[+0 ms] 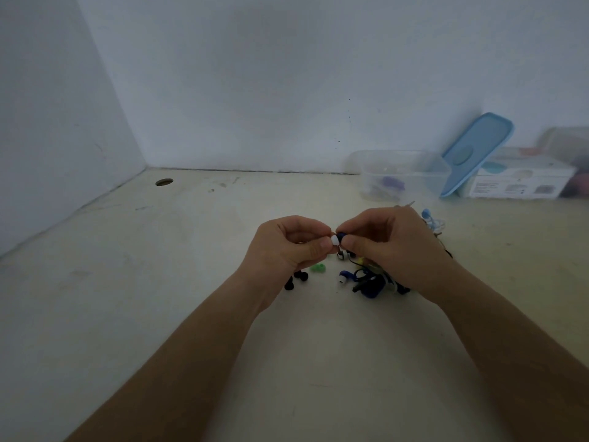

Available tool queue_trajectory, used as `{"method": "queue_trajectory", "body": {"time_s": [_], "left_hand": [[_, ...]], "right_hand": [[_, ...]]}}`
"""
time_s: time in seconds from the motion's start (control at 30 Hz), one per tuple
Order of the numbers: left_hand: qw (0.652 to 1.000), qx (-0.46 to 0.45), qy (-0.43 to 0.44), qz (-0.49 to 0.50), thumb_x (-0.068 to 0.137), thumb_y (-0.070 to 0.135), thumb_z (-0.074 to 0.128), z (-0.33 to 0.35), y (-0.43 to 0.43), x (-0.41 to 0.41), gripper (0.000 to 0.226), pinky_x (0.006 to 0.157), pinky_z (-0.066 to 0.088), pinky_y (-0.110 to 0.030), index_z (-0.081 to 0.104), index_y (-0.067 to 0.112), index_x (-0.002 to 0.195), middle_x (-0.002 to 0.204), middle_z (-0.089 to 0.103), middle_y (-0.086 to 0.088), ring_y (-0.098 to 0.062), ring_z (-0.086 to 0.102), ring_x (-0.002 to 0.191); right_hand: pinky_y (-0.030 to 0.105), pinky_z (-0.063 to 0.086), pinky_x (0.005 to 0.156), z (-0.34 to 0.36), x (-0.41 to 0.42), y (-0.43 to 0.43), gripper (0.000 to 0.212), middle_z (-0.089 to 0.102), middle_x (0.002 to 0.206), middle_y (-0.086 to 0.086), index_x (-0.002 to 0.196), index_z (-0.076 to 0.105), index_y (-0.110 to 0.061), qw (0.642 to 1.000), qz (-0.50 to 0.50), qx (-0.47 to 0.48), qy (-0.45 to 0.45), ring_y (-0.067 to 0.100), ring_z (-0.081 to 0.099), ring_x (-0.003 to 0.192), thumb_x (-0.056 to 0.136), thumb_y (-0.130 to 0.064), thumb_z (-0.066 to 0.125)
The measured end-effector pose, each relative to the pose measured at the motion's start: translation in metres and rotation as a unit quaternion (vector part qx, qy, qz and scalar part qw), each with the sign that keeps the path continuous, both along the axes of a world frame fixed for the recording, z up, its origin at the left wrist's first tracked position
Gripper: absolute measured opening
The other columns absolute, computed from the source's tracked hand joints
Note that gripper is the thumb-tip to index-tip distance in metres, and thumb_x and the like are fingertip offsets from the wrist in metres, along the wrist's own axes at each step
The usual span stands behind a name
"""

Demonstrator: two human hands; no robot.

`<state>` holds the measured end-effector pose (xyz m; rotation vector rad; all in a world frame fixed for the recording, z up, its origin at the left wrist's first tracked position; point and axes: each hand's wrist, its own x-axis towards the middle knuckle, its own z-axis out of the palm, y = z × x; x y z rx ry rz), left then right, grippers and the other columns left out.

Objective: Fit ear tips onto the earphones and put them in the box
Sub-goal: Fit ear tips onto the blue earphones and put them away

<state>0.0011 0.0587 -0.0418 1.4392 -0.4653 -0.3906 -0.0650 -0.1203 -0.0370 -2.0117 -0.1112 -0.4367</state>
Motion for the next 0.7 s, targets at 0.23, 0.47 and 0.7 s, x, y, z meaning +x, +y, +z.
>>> {"method": "queue_trajectory", "body": {"time_s": [0.23, 0.47, 0.7], "left_hand": [[1.0, -0.002, 0.003, 0.012, 0.075, 0.006, 0.076, -0.001, -0.0005, -0.0001, 0.016, 0.07, 0.056, -0.024, 0.072, 0.008, 0.089, 0.086, 0.077, -0.012, -0.021, 0.074, 0.08], [0.999, -0.027, 0.036, -0.003, 0.062, 0.016, 0.078, -0.0004, -0.0002, -0.0001, 0.03, 0.07, 0.057, -0.023, 0.071, 0.007, 0.09, 0.086, 0.076, -0.012, -0.021, 0.074, 0.08], [0.999, -0.027, 0.038, -0.008, 0.062, 0.015, 0.077, 0.0003, -0.0001, -0.0008, 0.031, 0.072, 0.058, -0.024, 0.071, 0.006, 0.091, 0.086, 0.076, -0.013, -0.021, 0.074, 0.08]], "right_hand": [[0.017, 0.056, 0.069, -0.0033, 0.0016, 0.0024, 0.01, 0.077, 0.078, -0.002, 0.092, 0.077, -0.013, 1.0, -0.004, 0.018, -0.011, 0.011, 0.073, 0.072, 0.083, -0.009, 0.077], [0.021, 0.059, 0.076, -0.0038, 0.0022, 0.0021, 0.012, 0.077, 0.082, 0.0, 0.095, 0.077, -0.011, 1.0, 0.004, 0.03, -0.006, 0.015, 0.074, 0.077, 0.085, -0.006, 0.075], [0.016, 0.056, 0.071, -0.0019, 0.0003, 0.0004, 0.012, 0.077, 0.081, -0.001, 0.095, 0.077, -0.01, 0.999, 0.016, 0.034, -0.008, 0.012, 0.073, 0.075, 0.084, -0.005, 0.074]]}}
